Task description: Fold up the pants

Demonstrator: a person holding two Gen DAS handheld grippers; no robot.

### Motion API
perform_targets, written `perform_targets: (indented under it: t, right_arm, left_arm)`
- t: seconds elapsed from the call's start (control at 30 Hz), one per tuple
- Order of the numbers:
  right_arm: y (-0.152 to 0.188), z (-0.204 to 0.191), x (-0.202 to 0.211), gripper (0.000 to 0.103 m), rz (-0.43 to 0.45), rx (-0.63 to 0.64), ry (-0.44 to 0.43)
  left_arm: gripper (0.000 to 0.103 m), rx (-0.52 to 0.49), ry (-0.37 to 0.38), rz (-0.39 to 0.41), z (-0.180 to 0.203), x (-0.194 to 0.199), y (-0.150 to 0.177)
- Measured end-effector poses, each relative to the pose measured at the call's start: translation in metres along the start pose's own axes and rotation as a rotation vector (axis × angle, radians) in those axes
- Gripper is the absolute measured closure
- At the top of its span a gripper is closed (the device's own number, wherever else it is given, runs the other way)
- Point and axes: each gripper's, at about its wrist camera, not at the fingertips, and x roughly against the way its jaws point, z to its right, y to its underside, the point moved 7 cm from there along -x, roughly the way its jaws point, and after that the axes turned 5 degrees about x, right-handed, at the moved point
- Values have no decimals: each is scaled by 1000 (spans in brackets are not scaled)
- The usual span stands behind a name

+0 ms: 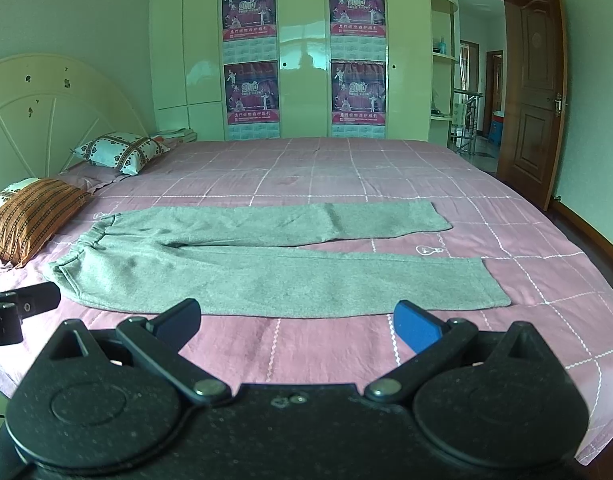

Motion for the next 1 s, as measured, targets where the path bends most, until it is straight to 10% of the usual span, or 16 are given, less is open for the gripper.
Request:
perform_targets:
  t: [1.0]
  right_arm:
    - [-5, 5, -19, 6, -18, -21, -20]
  left_arm:
    - [0, 47, -5, -51, -13, -28, -5]
